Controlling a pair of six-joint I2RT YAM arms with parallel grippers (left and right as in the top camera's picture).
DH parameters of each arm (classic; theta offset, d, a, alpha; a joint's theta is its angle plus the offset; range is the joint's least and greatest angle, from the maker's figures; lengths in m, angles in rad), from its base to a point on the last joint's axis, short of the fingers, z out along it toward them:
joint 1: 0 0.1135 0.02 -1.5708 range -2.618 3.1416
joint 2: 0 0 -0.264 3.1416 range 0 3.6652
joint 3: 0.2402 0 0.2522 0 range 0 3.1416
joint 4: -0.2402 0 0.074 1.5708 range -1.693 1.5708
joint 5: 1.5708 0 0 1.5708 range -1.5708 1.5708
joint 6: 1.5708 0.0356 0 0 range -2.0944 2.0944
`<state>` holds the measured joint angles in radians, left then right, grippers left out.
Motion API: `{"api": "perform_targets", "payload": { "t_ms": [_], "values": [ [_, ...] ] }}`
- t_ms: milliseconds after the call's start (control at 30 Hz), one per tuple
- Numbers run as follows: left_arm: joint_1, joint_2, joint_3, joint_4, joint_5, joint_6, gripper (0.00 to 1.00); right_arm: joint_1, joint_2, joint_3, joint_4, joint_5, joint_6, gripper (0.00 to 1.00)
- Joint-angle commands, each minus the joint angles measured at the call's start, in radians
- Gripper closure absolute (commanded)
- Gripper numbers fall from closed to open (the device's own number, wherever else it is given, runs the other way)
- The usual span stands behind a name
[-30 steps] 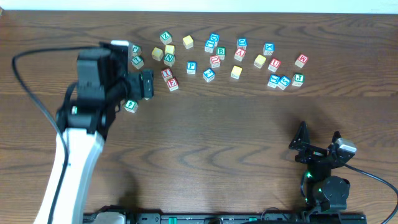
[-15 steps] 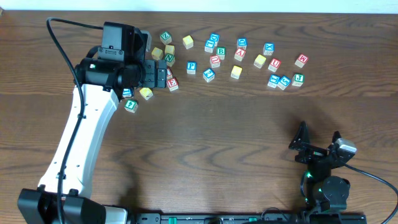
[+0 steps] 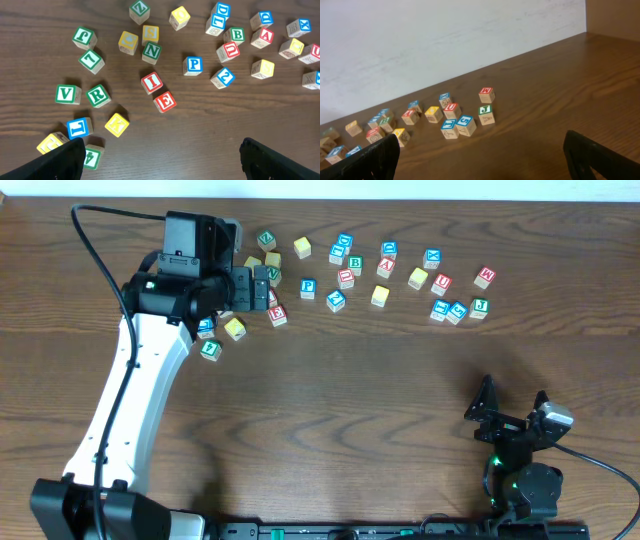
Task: Spell out AI2
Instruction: 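Move the left gripper forward over the block pile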
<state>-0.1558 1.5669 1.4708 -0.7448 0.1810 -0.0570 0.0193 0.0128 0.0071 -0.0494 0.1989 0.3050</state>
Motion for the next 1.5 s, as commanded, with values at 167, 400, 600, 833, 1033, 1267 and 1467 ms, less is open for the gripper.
{"api": "perform_targets", "payload": {
  "t_ms": [167,400,600,833,1033,1267,1467],
  "values": [
    [-0.003,0.083,0.091,0.006,-0.017,-0.110,0.02,0.006,-0.004,-0.002,-0.003,0.008,-0.011,0.01],
    [-0.010,0.143,0.151,0.006,-0.017,-0.163,0.02,0.006,-0.004,-0.002,-0.003,0.008,-0.010,0.01],
    [-0.061,0.194,0.151,0.025,-0.018,-0.163,0.05,0.006,-0.004,-0.002,-0.003,0.008,-0.010,0.01],
    [-0.131,0.274,0.151,0.090,-0.017,-0.145,0.05,0.006,-0.004,-0.002,-0.003,0.008,-0.010,0.01],
    [-0.179,0.309,0.151,0.154,-0.017,-0.116,0.04,0.006,-0.004,-0.002,-0.003,0.008,-0.010,0.01],
    [-0.200,0.311,0.151,0.212,-0.016,-0.117,0.05,0.006,-0.004,-0.002,-0.003,0.008,-0.011,0.01],
    [-0.220,0.311,0.151,0.296,-0.016,-0.122,0.05,0.006,-0.004,-0.002,-0.003,0.008,-0.011,0.01]
  ]
}}
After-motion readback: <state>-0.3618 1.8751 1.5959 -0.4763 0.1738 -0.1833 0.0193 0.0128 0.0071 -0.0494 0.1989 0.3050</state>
